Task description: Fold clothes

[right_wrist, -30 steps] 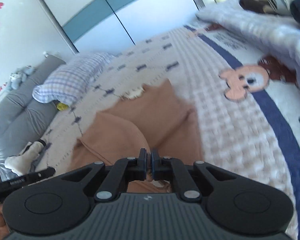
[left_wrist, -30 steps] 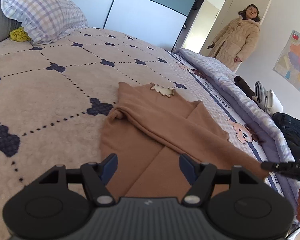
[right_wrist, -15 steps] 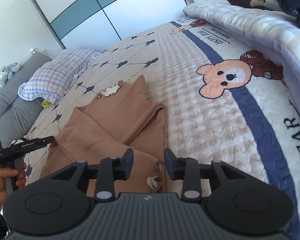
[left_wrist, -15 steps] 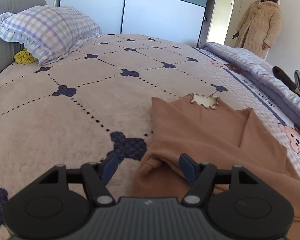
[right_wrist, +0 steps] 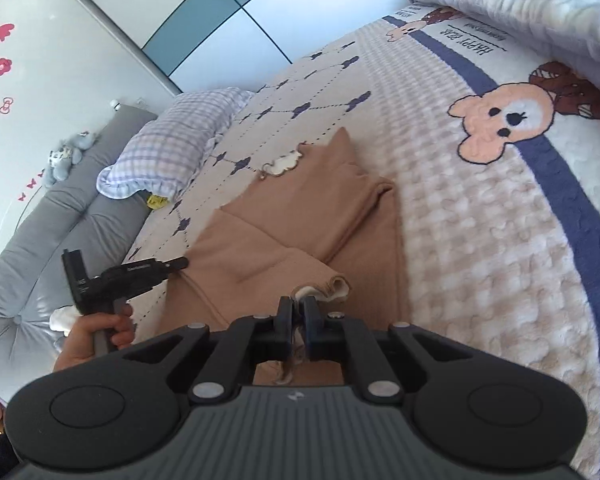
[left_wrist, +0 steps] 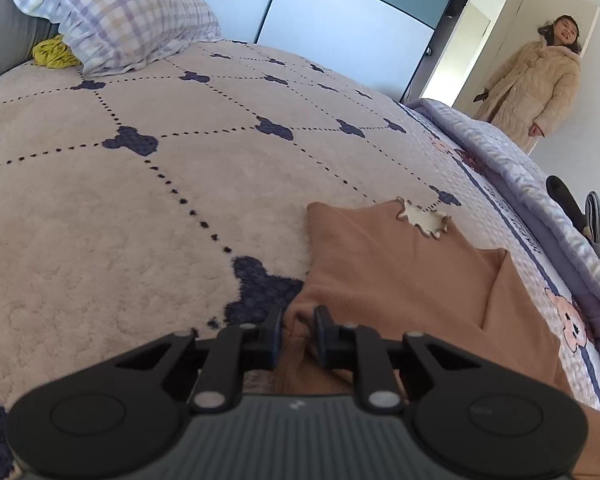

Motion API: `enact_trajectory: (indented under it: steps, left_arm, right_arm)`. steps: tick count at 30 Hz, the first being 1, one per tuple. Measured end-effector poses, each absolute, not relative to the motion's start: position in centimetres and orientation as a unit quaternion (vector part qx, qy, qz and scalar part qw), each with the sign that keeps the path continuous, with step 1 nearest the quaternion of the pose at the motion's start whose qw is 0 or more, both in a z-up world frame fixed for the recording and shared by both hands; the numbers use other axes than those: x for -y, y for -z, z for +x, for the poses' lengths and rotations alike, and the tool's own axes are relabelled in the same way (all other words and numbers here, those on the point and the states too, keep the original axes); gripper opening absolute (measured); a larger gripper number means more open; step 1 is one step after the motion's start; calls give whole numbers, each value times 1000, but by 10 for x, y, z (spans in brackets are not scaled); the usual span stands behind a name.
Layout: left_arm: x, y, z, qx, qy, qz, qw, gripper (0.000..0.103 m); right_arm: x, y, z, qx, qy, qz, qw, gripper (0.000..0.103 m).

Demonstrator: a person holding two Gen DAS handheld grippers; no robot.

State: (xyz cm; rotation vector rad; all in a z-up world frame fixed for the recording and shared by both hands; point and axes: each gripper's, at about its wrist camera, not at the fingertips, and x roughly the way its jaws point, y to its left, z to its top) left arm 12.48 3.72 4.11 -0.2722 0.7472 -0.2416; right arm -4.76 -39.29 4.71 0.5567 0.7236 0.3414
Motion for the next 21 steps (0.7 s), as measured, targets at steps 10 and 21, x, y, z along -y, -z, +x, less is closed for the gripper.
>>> enact_trajectory:
  steps: [10,21]
  left_arm:
    - [-41,-39,121,-355,124,-113,920,24]
    - [-59,-60,91,-340,83,-102,931,36]
  right_arm:
    - [393,-21,-66,-376,-117,233,889,12]
    - [307,-15,-56,-373,-162,23,913,34]
